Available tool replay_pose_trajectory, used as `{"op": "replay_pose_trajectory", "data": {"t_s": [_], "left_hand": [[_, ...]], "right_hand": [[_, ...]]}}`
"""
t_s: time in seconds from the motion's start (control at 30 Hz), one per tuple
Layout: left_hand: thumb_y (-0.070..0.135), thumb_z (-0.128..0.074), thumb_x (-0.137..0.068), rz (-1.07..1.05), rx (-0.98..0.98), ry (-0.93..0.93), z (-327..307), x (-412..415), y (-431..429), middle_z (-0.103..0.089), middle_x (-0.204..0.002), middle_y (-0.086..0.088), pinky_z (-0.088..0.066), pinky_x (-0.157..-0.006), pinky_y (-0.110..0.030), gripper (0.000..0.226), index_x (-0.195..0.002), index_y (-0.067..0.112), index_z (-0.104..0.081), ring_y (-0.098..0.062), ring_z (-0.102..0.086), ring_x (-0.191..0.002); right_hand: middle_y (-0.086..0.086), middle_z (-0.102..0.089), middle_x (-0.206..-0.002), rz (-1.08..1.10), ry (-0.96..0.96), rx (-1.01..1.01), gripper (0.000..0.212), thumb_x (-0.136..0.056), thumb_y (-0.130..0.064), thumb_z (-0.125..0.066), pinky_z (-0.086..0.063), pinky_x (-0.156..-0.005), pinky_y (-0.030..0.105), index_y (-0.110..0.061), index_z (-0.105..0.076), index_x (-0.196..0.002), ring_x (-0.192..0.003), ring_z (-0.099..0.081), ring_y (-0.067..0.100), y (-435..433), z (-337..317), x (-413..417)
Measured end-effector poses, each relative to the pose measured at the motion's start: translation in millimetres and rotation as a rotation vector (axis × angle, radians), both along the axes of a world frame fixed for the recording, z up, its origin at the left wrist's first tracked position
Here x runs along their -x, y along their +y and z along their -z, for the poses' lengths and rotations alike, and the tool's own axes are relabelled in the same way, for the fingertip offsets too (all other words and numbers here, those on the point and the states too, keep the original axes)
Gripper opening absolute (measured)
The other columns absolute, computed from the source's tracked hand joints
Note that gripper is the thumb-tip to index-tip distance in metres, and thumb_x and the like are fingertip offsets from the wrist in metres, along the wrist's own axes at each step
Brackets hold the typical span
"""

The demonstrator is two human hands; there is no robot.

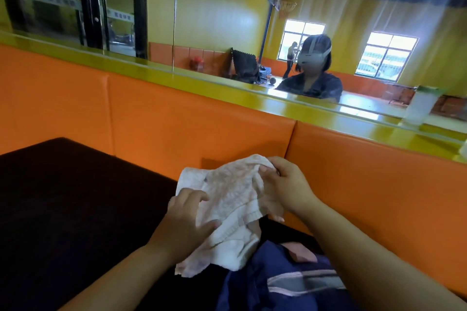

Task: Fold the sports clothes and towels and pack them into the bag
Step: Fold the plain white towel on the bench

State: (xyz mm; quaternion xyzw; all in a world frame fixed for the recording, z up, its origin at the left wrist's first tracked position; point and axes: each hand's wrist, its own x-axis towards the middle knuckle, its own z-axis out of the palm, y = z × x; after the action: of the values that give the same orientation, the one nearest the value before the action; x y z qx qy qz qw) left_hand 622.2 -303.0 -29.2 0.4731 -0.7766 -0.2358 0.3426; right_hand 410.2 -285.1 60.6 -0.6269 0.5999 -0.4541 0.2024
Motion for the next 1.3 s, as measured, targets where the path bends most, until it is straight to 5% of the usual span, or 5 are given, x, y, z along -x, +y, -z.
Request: {"op": "replay_pose_trajectory", "data": {"t_s": [0.2, 0.53, 0.63, 0.93, 1.3], "left_hand": [[0.052, -0.051, -0.087, -0.237, -0.124, 0.097, -41, 3, 15, -0.016, -0.146, -0.002, -0.029, -0.106, -0.043, 0.071, -0.146, 0.031, -0.017, -0.028, -0.020, -0.131], [0.061, -0.051, -0.085, -0.229, -0.316, 0.085, -20, -2, 44, -0.011, -0.153, -0.010, -0.032, -0.104, -0.048, 0.082, -0.148, 0.037, -0.005, -0.040, -0.027, -0.132], [0.061, -0.054, -0.083, -0.219, -0.431, 0.108, -7, -10, 51, -0.007, -0.153, -0.012, -0.043, -0.090, -0.043, 0.086, -0.148, 0.037, -0.004, -0.039, -0.041, -0.124], [0.050, -0.052, -0.090, -0.094, -0.604, -0.147, 48, -28, 81, -0.018, -0.148, -0.014, -0.045, -0.088, -0.036, 0.070, -0.146, 0.018, -0.027, -0.033, -0.044, -0.121], [0.044, -0.049, -0.094, -0.167, -0.617, -0.030, 66, -55, 63, -0.043, -0.139, -0.010, -0.043, -0.086, -0.034, 0.063, -0.145, 0.017, -0.024, -0.028, -0.051, -0.118]], "right_hand": [[-0.002, -0.061, -0.077, -0.141, 0.040, 0.055, 0.012, -0.095, -0.012, -0.053, -0.045, -0.065, 0.022, -0.007, -0.063, -0.089, -0.069, -0.056, 0.007, 74, -48, 18], [-0.011, -0.051, -0.056, -0.190, 0.130, -0.293, 0.020, -0.095, -0.016, -0.055, -0.035, -0.052, 0.014, -0.006, -0.060, -0.077, -0.050, -0.043, 0.000, 211, -21, 57], [-0.017, -0.052, -0.056, -0.159, 0.250, -0.397, 0.029, -0.093, -0.019, -0.059, -0.035, -0.056, 0.016, -0.026, -0.061, -0.066, -0.052, -0.043, -0.003, 230, -6, 62], [-0.001, -0.065, -0.069, -0.015, 0.359, -0.530, 0.062, -0.065, -0.074, -0.060, -0.045, -0.062, 0.032, -0.016, -0.066, -0.084, -0.063, -0.057, 0.013, 211, -18, 37], [0.000, -0.059, -0.065, 0.113, 0.370, -0.489, 0.047, -0.084, -0.056, -0.060, -0.043, -0.055, 0.026, -0.010, -0.065, -0.077, -0.062, -0.057, 0.016, 82, -3, -26]]}}
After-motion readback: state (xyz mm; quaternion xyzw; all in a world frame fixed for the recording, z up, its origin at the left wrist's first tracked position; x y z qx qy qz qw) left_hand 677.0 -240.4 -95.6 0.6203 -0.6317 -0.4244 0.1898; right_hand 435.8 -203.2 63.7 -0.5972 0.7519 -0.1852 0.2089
